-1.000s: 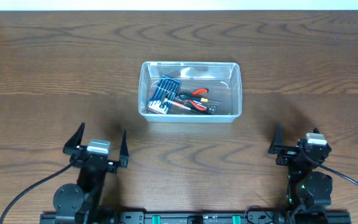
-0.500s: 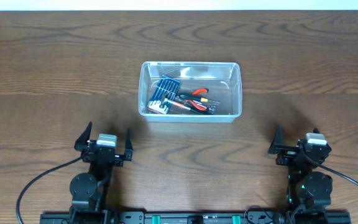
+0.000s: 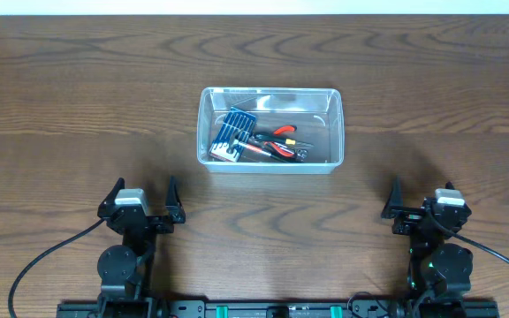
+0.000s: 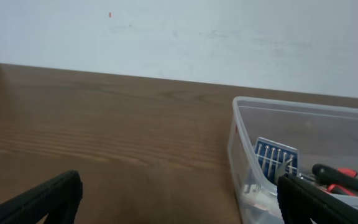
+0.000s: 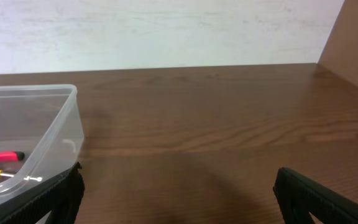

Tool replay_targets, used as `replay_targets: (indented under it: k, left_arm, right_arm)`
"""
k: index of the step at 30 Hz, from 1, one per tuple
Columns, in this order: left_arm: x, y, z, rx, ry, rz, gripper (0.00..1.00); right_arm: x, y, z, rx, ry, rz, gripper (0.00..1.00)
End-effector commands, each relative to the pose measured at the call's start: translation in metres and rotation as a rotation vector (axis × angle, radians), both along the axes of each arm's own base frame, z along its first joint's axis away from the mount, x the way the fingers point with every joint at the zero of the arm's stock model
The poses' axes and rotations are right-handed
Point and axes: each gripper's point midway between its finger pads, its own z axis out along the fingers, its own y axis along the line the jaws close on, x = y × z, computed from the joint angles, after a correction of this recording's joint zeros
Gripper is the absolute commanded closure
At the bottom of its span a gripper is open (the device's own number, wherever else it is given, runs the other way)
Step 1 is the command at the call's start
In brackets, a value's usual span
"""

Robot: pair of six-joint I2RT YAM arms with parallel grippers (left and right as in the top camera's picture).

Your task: Pack container

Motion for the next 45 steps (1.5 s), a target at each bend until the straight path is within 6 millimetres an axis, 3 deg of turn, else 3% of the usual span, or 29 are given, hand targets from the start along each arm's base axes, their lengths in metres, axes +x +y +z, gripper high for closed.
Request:
replay_targets:
  k: [1,9,45]
  left_arm:
    - [-0.001,0.005,-0.017,-0.032,0.05,0.036,0.02]
    - [-0.002,-0.017,-0.017,0.0,0.05,-0.057,0.02]
    - [-0.002,-0.017,-0.017,0.0,0.052,-0.059,0.02]
  right_arm:
    - [0.0,-0.002,-0.001,0.012,-0.004,-0.013,0.01]
    - [0.0,-0.002,-0.001,0.012,-0.003,-0.013,0.01]
    - [0.0,-0.002,-0.001,0.012,-0.004,-0.013,0.01]
